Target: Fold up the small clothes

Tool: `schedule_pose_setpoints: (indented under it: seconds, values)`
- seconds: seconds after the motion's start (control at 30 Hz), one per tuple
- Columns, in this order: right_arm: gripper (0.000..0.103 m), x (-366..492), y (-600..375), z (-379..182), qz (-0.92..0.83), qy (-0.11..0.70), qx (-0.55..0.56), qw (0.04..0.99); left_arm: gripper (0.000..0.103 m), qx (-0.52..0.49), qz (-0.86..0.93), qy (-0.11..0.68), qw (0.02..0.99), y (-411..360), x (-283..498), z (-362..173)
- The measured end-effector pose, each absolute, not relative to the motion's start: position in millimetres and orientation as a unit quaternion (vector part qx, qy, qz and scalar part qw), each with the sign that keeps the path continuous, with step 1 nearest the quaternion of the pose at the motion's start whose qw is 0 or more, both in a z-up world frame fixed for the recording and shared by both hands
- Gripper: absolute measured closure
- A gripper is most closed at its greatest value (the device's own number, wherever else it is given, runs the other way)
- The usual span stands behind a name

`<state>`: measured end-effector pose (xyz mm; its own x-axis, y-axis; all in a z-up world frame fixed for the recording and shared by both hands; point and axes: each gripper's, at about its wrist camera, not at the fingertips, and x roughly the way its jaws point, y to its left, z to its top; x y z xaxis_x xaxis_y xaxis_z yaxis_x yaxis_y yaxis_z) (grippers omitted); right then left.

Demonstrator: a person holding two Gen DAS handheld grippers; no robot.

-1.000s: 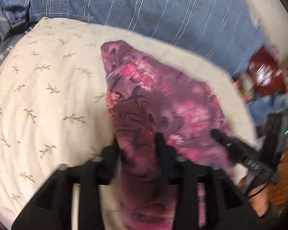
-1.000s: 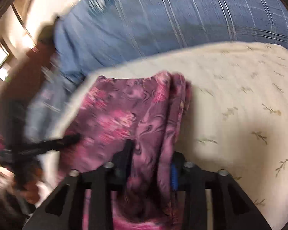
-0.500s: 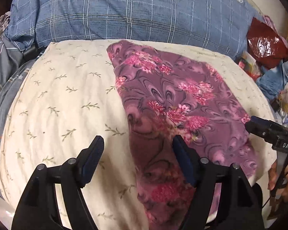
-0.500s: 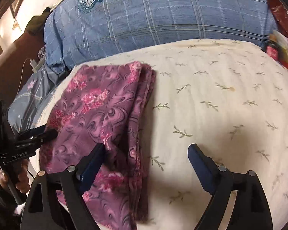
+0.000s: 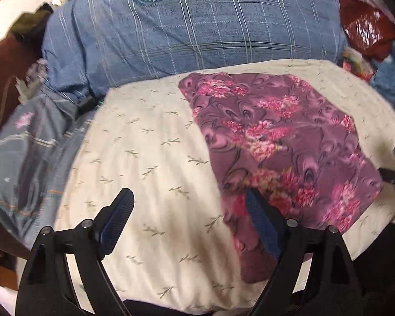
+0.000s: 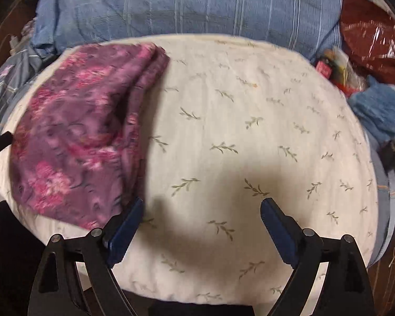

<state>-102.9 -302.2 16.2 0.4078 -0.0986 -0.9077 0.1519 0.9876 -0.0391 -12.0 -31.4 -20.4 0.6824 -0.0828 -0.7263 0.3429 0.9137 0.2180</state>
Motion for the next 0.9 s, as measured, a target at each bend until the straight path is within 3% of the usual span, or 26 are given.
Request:
schedule_pose_setpoints:
  seconds: [0.3, 0.9]
  values:
    - [0.011, -108.8, -259.9, 32.9, -0.078, 0.51, -0.063, 0.854, 0.016, 0.217, -0.135, 0.393, 0.884, -37.7, -49.6, -30.0]
    - [0.011, -118.5, -234.3, 42.9, -0.063, 0.505, -0.062, 0.859, 0.016, 0.198, -0.172, 0.416, 0.871, -34.4, -75.9, -27.3]
